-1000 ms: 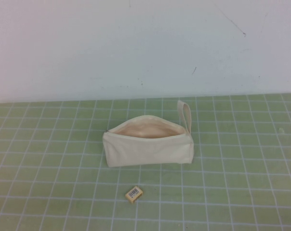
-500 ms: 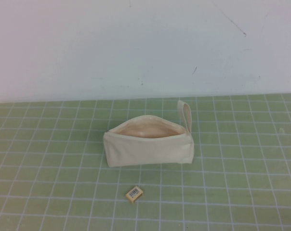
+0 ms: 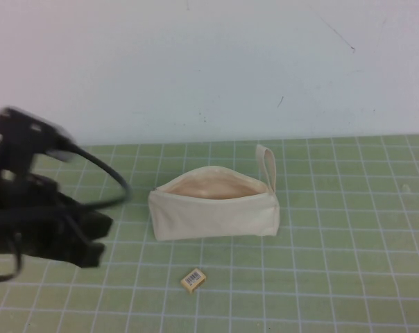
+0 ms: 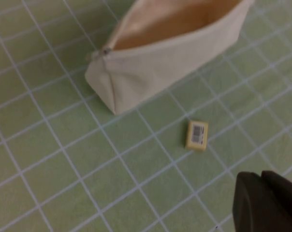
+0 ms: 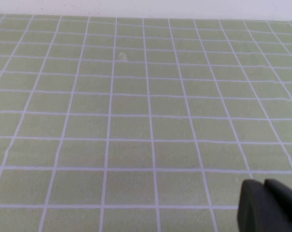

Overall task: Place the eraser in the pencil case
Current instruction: Pick up the eraser from the table

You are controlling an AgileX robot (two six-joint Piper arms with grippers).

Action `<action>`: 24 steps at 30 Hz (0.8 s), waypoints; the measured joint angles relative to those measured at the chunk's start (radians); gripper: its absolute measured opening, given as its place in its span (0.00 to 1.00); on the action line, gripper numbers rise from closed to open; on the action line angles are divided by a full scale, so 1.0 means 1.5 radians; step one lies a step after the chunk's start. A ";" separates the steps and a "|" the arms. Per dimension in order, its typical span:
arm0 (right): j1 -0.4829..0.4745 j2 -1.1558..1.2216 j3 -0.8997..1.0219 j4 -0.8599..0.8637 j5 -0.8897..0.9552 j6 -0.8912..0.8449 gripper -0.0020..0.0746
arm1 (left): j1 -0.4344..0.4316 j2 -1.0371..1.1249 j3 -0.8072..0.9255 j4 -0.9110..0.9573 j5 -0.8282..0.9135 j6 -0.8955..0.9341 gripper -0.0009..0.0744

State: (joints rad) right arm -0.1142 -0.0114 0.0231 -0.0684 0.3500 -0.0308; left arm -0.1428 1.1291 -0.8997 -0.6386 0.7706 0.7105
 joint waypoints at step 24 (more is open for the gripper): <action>0.000 0.000 0.000 -0.001 0.000 0.000 0.03 | -0.283 0.392 -0.117 0.334 -0.119 -0.317 0.58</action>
State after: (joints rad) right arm -0.1142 -0.0114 0.0231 -0.0701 0.3500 -0.0308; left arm -0.5666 1.7164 -1.0750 -0.1371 0.5927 0.2351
